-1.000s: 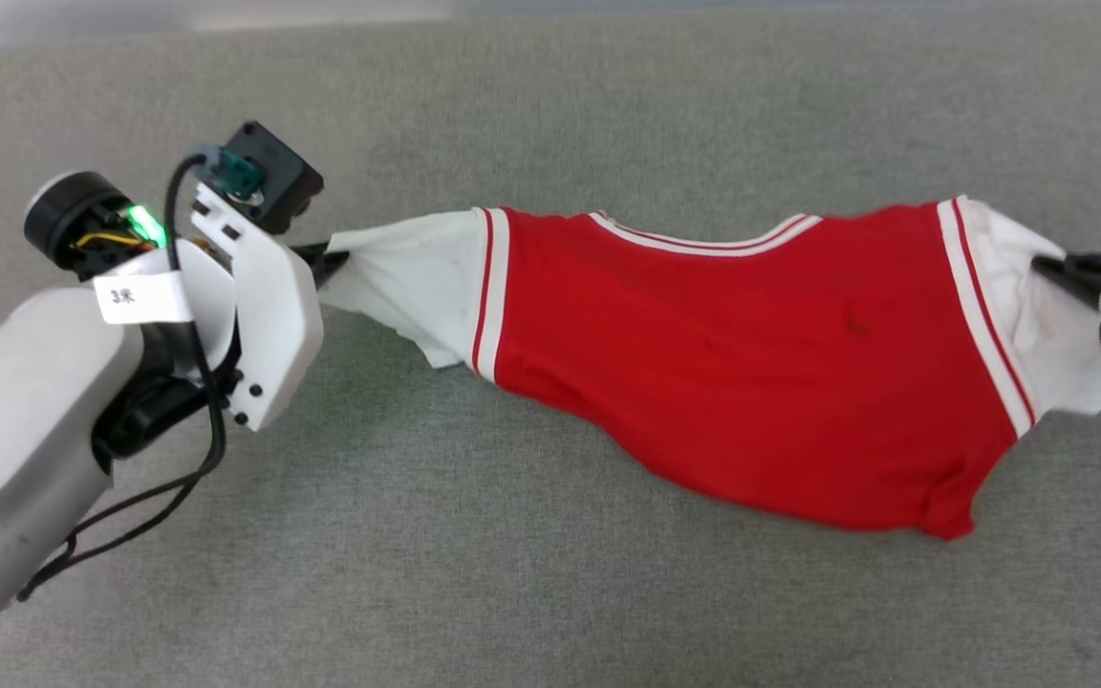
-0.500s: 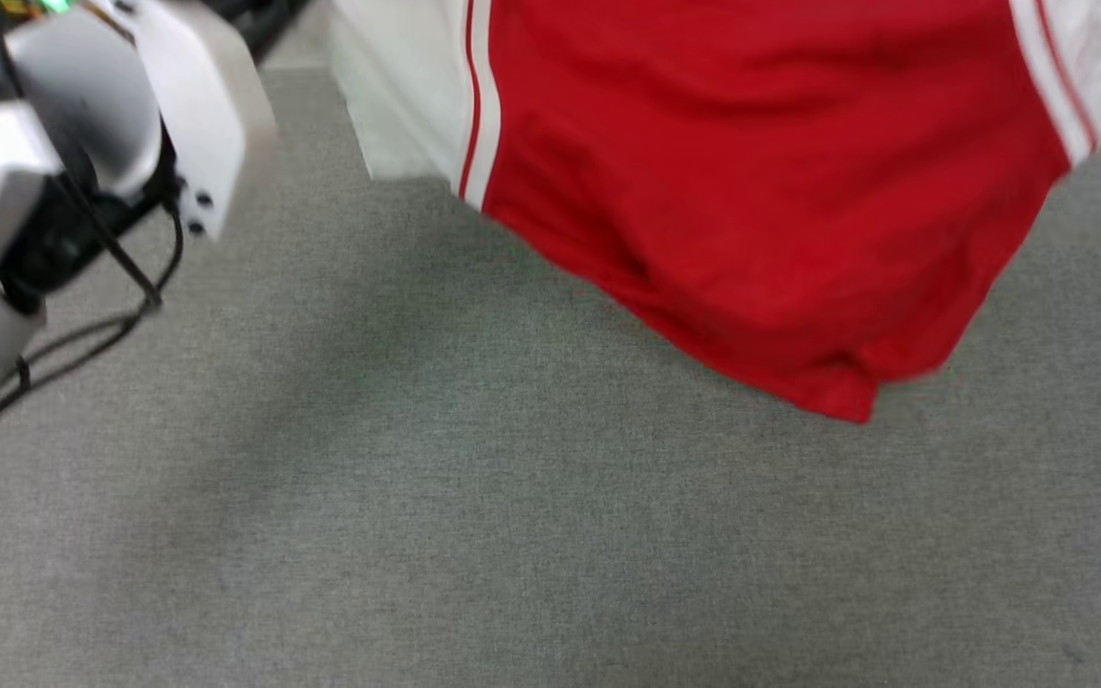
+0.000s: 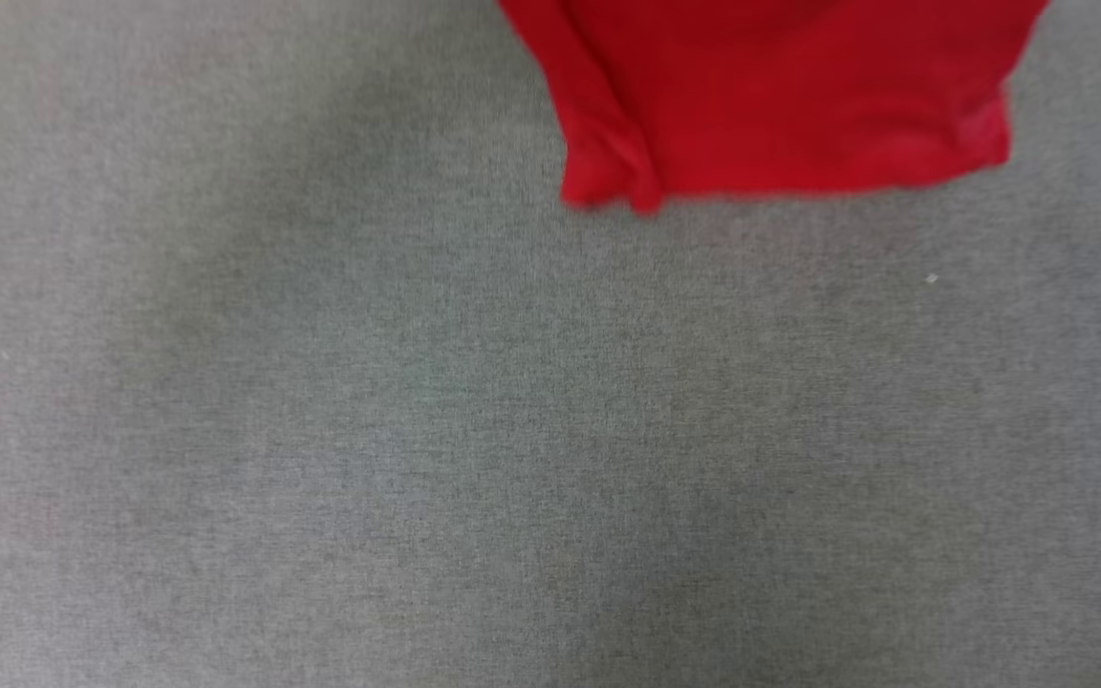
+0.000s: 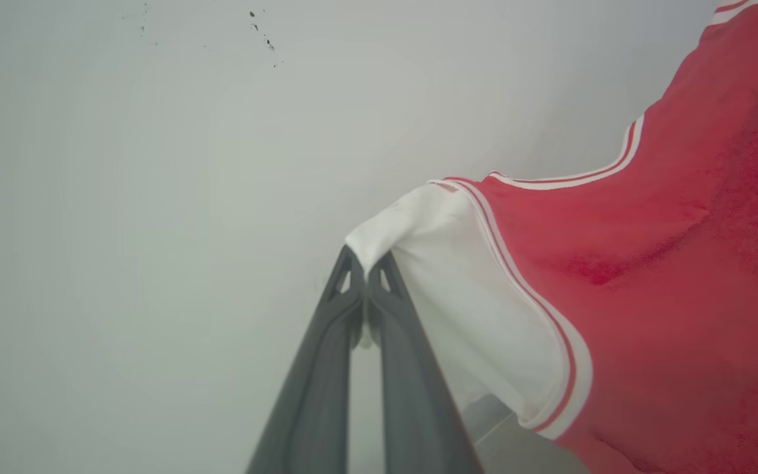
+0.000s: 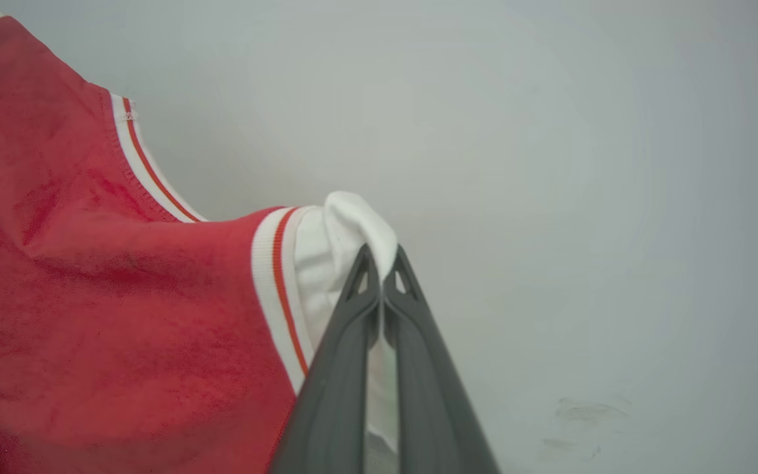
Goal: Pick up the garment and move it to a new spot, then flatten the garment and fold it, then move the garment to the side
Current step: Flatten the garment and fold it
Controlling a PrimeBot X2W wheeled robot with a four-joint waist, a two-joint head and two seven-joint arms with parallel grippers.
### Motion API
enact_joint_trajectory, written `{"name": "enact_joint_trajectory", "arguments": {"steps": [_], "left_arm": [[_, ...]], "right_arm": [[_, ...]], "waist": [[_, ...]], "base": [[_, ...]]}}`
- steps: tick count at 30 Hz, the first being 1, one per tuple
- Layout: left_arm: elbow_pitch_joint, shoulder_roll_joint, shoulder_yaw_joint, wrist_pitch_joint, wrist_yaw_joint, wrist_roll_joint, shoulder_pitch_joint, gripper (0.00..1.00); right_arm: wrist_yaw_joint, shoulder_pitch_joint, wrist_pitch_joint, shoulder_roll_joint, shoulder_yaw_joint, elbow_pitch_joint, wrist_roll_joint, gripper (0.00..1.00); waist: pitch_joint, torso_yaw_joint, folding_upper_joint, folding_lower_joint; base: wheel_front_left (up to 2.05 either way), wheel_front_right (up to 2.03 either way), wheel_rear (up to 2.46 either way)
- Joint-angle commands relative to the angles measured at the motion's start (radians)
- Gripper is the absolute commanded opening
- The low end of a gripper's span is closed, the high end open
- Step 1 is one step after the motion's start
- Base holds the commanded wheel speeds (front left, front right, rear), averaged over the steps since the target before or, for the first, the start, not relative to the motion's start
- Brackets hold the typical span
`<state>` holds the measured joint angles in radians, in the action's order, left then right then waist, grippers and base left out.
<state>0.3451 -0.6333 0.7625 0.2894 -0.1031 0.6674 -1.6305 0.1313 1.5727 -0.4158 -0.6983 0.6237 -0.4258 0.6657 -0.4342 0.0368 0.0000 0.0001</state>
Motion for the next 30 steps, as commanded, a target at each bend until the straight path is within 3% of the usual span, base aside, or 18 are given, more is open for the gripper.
{"name": "enact_joint_trajectory", "arguments": {"steps": [1, 10, 16, 30], "left_arm": [[0.04, 0.011, -0.012, -0.03, -0.004, -0.018, -0.064, 0.0], [0.205, 0.049, -0.027, -0.165, -0.016, -0.076, -0.28, 0.0], [0.3, 0.061, -0.016, -0.25, -0.023, -0.084, -0.334, 0.0], [0.419, 0.089, 0.105, -0.378, -0.026, 0.003, -0.119, 0.0]], "right_arm": [[-0.001, 0.071, 0.024, 0.026, -0.011, -0.036, -0.033, 0.0], [-0.001, 0.313, 0.136, 0.127, -0.016, -0.183, -0.149, 0.0], [-0.001, 0.376, 0.193, 0.173, 0.018, -0.273, -0.165, 0.0], [-0.001, 0.176, 0.327, 0.231, 0.157, -0.398, -0.055, 0.0]], "waist": [[-0.047, 0.006, 0.0, -0.0001], [-0.126, 0.009, 0.0, -0.0001], [-0.152, 0.012, 0.0, -0.0001], [-0.152, 0.007, 0.0, -0.0001]], "base": [[0.0, 0.0, 0.0], [0.0, 0.0, 0.0], [0.0, 0.0, 0.0], [0.0, 0.0, 0.0]]}}
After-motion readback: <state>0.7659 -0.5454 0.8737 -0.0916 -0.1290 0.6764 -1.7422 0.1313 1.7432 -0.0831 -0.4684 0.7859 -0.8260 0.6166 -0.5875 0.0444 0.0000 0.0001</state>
